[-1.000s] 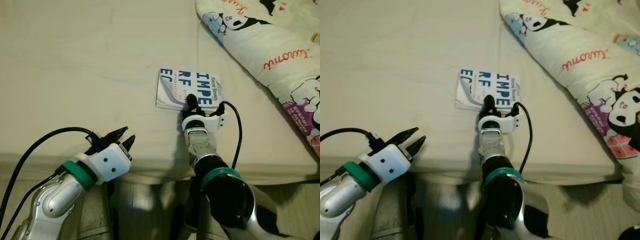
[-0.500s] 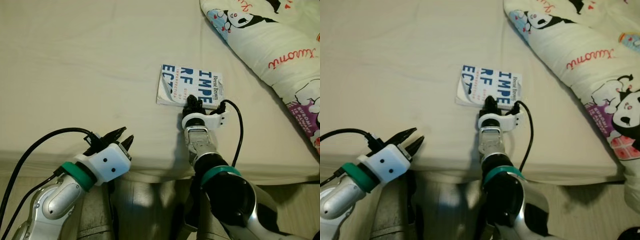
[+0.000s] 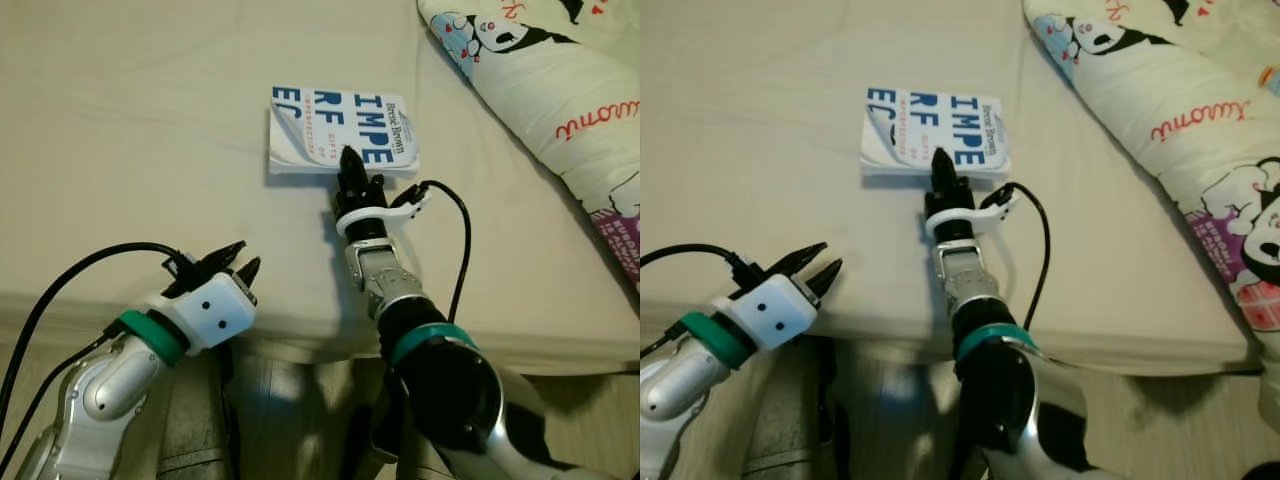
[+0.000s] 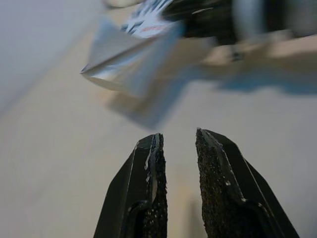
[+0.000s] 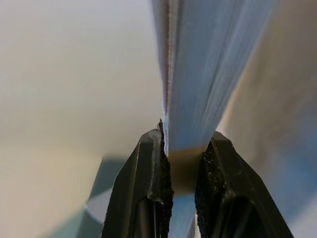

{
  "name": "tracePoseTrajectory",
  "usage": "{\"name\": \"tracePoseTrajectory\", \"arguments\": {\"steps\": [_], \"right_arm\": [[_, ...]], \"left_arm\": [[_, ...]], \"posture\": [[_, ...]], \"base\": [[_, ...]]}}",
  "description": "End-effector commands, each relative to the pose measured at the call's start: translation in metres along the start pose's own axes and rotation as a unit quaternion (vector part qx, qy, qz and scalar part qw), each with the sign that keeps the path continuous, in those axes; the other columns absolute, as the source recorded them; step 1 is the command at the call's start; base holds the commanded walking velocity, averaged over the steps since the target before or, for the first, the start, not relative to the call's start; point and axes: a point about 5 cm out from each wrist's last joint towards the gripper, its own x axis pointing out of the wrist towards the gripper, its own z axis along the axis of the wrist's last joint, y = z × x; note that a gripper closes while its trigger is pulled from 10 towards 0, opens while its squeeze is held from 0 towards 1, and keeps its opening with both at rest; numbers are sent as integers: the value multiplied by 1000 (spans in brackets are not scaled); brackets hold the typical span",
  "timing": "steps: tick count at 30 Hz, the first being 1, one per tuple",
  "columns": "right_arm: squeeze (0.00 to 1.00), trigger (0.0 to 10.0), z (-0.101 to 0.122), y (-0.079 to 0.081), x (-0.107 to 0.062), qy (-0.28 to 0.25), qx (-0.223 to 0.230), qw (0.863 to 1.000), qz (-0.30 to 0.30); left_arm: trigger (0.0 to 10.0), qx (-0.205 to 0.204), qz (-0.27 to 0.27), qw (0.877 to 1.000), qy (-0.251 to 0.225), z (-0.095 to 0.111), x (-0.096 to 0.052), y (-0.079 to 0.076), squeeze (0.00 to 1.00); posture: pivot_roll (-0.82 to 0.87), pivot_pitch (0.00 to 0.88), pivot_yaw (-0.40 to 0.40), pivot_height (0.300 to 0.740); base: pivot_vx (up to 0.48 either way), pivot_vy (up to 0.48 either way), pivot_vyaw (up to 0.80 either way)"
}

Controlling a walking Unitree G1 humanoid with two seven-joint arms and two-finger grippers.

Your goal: Clean up the room

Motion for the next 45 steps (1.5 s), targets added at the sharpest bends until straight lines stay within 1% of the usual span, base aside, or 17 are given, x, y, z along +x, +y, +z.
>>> {"name": "tracePoseTrajectory", "arguments": {"steps": [1, 5, 7, 8, 9, 10, 16, 18, 21, 26, 29, 36, 37, 41, 43, 44, 45], "right_arm": [[0, 0, -15, 14, -5, 84, -58, 991, 89], [0, 0, -16, 16, -12, 115, -82, 984, 110], [0, 0, -15, 8, -35, 155, -106, 977, 103], [0, 0, -15, 8, -35, 155, -106, 977, 103], [0, 3608, -15, 5, -44, 169, -121, 974, 93], [0, 10000, -16, -2, -52, 177, -144, 971, 72], [0, 10000, -34, 1, -63, 221, -153, 960, 73], [0, 10000, -49, 2, -68, 263, -163, 947, 84], [0, 10000, -57, 3, -70, 282, -163, 941, 88], [0, 10000, -98, 3, -64, 329, -167, 927, 74], [0, 10000, -129, 6, -59, 362, -206, 908, 52], [0, 10000, -135, 5, -54, 342, -244, 907, -1], [1000, 10000, -131, 5, -50, 324, -254, 911, -15], [1000, 10000, -123, 4, -45, 296, -261, 918, -27], [1000, 10000, -112, 7, -37, 264, -248, 932, -18], [0, 10000, -104, 8, -32, 248, -237, 939, -15], [0, 10000, -104, 8, -32, 248, -237, 939, -15]], "left_arm": [[10000, 9, 21, 1000, -1, -3, -1, 10, 0], [10000, 7, 27, 1000, -2, -3, 0, 15, 0], [10000, -1, 30, 999, -18, 2, 5, 22, 0], [10000, -1, 30, 999, -18, 2, 5, 22, 0], [10000, -4, 32, 999, -27, 5, 7, 24, 0], [10000, -6, 34, 999, -37, 9, 10, 26, 0], [10000, -4, 30, 999, -39, 6, 8, 25, 0], [10000, -3, 30, 999, -37, 6, 4, 24, 0], [10000, -1, 33, 999, -37, 6, 2, 24, 0], [10000, -4, 53, 998, -35, 7, 4, 24, 0], [10000, -7, 55, 998, -34, 8, 5, 17, 0], [10000, -18, 53, 998, -16, 3, -1, 8, 0], [10000, -28, 48, 998, -7, 0, -5, 1, 0], [10000, -49, 41, 998, 10, -6, -10, -9, 0], [10000, -101, 40, 993, 47, -18, -16, -20, 0], [10000, -122, 33, 990, 65, -24, -19, -26, 0], [10000, -122, 33, 990, 65, -24, -19, -26, 0]], "posture": [[311, 288, -29, 509], [300, 279, -26, 509], [246, 223, -16, 509], [246, 223, -16, 509], [243, 219, -16, 509], [232, 200, -14, 509], [217, 167, -15, 509], [216, 154, -24, 509], [218, 149, -33, 509], [249, 149, -60, 509], [275, 158, -75, 509], [288, 169, -84, 509], [296, 177, -87, 509], [298, 182, -88, 509], [289, 181, -87, 509], [284, 180, -86, 509], [284, 180, -86, 509]], "base": [[0, 0, 0], [0, 0, 0], [0, 0, 0], [0, 0, 0], [0, 0, 0], [0, 0, 0], [0, 0, 0], [0, 0, 0], [0, 0, 0], [0, 0, 0], [0, 0, 0], [0, 0, 0], [0, 0, 0], [0, 0, 0], [0, 0, 0], [0, 0, 0], [0, 0, 0]]}}
